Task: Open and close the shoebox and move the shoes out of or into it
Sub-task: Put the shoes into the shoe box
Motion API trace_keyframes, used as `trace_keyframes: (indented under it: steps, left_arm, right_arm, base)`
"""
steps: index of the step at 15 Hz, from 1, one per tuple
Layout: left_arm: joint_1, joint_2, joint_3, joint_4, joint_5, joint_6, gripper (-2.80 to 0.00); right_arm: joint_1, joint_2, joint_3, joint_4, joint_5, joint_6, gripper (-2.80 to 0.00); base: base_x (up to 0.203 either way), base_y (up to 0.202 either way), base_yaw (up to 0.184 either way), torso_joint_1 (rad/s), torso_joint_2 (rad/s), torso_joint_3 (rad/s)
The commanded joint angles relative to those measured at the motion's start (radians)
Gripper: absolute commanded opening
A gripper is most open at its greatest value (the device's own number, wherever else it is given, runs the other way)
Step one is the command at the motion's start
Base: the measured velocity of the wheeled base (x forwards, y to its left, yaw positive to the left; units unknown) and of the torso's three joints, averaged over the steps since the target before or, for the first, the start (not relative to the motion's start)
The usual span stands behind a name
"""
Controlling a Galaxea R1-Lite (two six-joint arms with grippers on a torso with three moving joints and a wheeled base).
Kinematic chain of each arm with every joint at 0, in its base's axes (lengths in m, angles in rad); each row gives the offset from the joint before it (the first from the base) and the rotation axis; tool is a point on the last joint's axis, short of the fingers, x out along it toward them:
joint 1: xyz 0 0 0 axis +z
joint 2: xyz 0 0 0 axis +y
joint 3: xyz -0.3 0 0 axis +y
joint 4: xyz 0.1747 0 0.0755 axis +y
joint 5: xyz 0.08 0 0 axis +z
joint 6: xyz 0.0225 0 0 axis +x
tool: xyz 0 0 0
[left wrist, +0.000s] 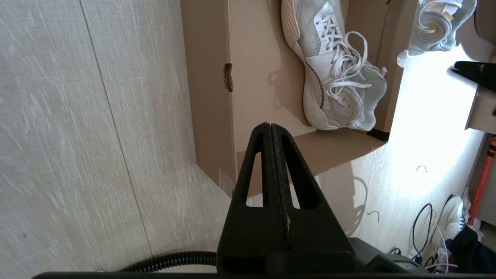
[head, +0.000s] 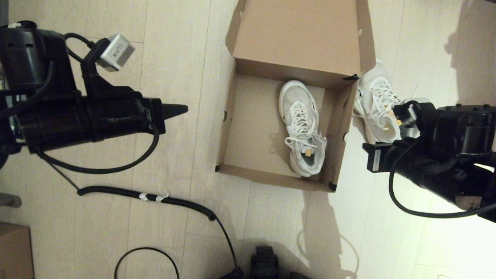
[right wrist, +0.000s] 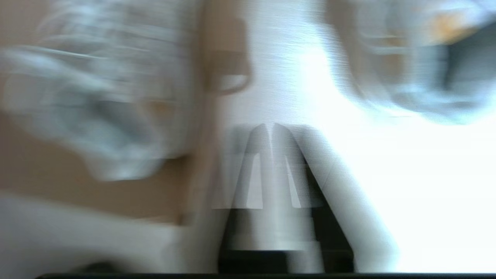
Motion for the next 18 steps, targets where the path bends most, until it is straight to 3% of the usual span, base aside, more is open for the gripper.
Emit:
trace_keyframes:
  steps: [1, 4, 6, 10, 11, 14, 18]
  left_arm:
    - [0.000, 0.004, 0.001, -0.002, -0.002, 0.000, -2.80]
    - [-0.002, 0.007, 0.001, -0.002, -0.002, 0.000, -2.80]
    - [-0.007, 0.006, 0.003, -0.002, -0.002, 0.000, -2.80]
    - [-0.007, -0.002, 0.009, -0.003, -0.001, 0.000, -2.80]
    - [-0.007, -0.002, 0.009, -0.003, -0.001, 0.000, -2.80]
    - [-0.007, 0.001, 0.008, -0.003, -0.001, 0.000, -2.80]
    - [-0.007, 0.003, 0.007, -0.003, -0.001, 0.000, -2.80]
  right_arm:
    - [-0.085, 0.008, 0.011, -0.016, -0.002, -0.078, -2.80]
    - [-0.125, 0.042, 0.037, -0.104, 0.004, -0.167, -2.80]
    - [-0.155, 0.081, 0.073, -0.208, 0.018, -0.294, -2.80]
    - [-0.245, 0.180, 0.116, -0.427, 0.089, -0.390, -2.80]
    - [-0.266, 0.186, 0.117, -0.445, 0.121, -0.415, 0.00]
    - [-0.308, 0.172, 0.106, -0.449, 0.134, -0.474, 0.00]
    - [-0.313, 0.178, 0.114, -0.449, 0.136, -0.469, 0.00]
  base:
    - [0.000, 0.000, 0.000, 0.000, 0.00, 0.000]
    - [0.000, 0.000, 0.000, 0.000, 0.00, 0.000]
    - [0.000, 0.000, 0.000, 0.000, 0.00, 0.000]
    - [0.000, 0.000, 0.000, 0.000, 0.00, 0.000]
    - [0.000, 0.000, 0.000, 0.000, 0.00, 0.000]
    - [0.000, 0.000, 0.000, 0.000, 0.00, 0.000]
    - [0.000, 0.000, 0.000, 0.000, 0.00, 0.000]
